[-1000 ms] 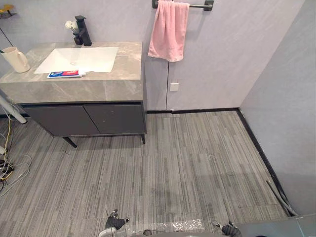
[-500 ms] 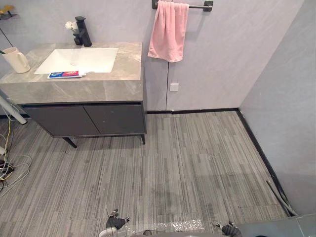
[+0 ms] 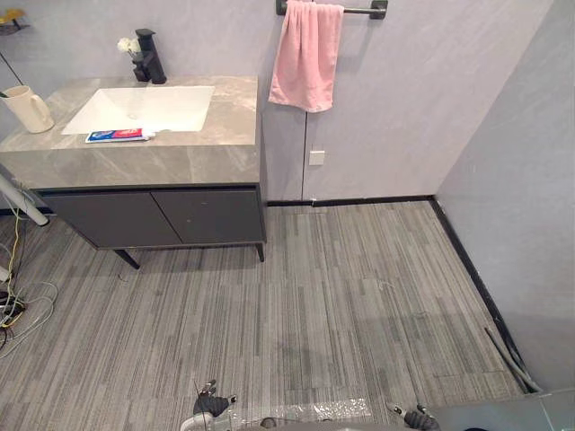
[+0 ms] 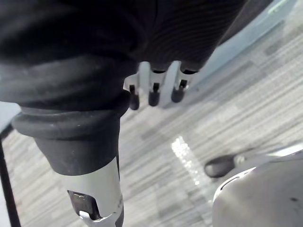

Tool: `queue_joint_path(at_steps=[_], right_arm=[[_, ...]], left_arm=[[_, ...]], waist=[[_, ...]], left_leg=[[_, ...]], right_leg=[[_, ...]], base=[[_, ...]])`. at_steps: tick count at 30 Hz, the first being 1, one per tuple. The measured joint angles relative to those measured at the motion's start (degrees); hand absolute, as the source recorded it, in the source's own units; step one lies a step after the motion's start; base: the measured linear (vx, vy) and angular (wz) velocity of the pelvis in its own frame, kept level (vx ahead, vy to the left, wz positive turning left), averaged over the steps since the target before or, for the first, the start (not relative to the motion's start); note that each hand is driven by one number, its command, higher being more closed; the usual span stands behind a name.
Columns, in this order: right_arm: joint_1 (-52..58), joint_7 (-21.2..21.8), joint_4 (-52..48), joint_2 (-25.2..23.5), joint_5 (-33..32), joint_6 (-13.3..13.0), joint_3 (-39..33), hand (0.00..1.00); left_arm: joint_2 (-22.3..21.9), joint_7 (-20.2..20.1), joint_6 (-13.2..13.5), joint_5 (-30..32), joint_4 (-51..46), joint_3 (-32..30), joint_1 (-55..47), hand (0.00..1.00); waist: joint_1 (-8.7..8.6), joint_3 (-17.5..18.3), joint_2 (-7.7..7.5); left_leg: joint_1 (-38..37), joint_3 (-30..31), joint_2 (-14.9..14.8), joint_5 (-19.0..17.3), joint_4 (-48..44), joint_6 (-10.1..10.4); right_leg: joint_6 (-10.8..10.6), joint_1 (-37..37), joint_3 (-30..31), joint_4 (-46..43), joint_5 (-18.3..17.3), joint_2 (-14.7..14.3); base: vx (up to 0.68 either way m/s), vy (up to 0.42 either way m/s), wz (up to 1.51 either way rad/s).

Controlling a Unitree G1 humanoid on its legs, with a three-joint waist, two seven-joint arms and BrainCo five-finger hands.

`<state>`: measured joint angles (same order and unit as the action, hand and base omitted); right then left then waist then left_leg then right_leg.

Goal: Organize washtable

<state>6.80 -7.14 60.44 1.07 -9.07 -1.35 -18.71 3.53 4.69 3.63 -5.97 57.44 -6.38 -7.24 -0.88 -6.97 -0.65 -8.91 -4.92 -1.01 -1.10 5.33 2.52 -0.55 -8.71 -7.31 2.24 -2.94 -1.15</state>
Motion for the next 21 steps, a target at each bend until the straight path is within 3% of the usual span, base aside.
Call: queue_joint_path(at_steps=[7,11,14,16,19,21], right_arm=[[0.0,0.0,0.0,0.0,-0.6,0.0,0.0,0.00],[0.1,0.0,-0.1,0.0,-1.9,-0.1,-0.2,0.00],[0.3,0.1,-1.5,-0.4,-2.6,-0.4,-0.6,0.00],[0.4,0.0,-2.1,-0.6,-2.9,-0.5,-0.6,0.00],[0.3,-0.1,-5.1,-0.4,-4.2,-0.6,-0.6,0.00],[0.2,-0.1,-5.5,-0.1,-4.5,-0.6,-0.6,0.00]], left_arm=[[0.1,-0.8,0.0,0.0,0.5,0.7,0.6,0.00],[0.0,-0.9,-0.6,0.0,0.6,1.2,1.4,0.00],[0.0,-1.0,-0.7,0.0,0.4,0.1,2.1,0.00],[0.0,-1.0,-0.8,0.0,-0.6,-0.6,2.1,0.00],[-1.1,-1.0,-0.7,-0.1,-3.3,-1.7,2.0,0.00],[-1.6,-0.9,-0.7,-0.2,-3.4,-1.5,2.2,0.00]], waist=[[-0.08,-0.2,0.20],[-0.33,-0.6,0.24],[-0.48,-1.7,0.01],[-1.14,-2.3,0.01],[-0.26,-4.2,0.92],[0.02,-4.0,1.62]], left_leg=[[0.4,0.0,-0.1,-0.2,0.0,0.2],[1.4,-2.0,-1.1,-2.3,-1.1,0.5],[6.5,-4.9,-3.5,-8.9,-15.4,2.4],[10.3,-8.1,-4.8,-9.9,-25.9,2.9],[16.8,-10.9,-8.2,-11.2,-42.5,3.2],[19.5,-10.7,-8.0,-13.4,-43.8,2.6]], right_leg=[[0.2,0.2,0.0,0.4,-0.1,-0.2],[1.5,1.3,0.6,-0.7,-1.5,-1.0],[2.8,2.2,1.2,-4.9,-4.9,-1.1],[3.2,2.4,1.2,-6.9,-6.1,-0.6],[4.2,0.1,3.7,-7.1,-7.1,-0.7],[4.7,-0.6,5.8,-7.1,-7.8,-0.1]], base=[[0.00,0.000,0.00],[0.02,-0.027,-0.07],[0.08,-0.070,-0.07],[0.11,-0.068,-0.04],[0.20,-0.029,-0.31],[0.21,0.083,-0.52]])
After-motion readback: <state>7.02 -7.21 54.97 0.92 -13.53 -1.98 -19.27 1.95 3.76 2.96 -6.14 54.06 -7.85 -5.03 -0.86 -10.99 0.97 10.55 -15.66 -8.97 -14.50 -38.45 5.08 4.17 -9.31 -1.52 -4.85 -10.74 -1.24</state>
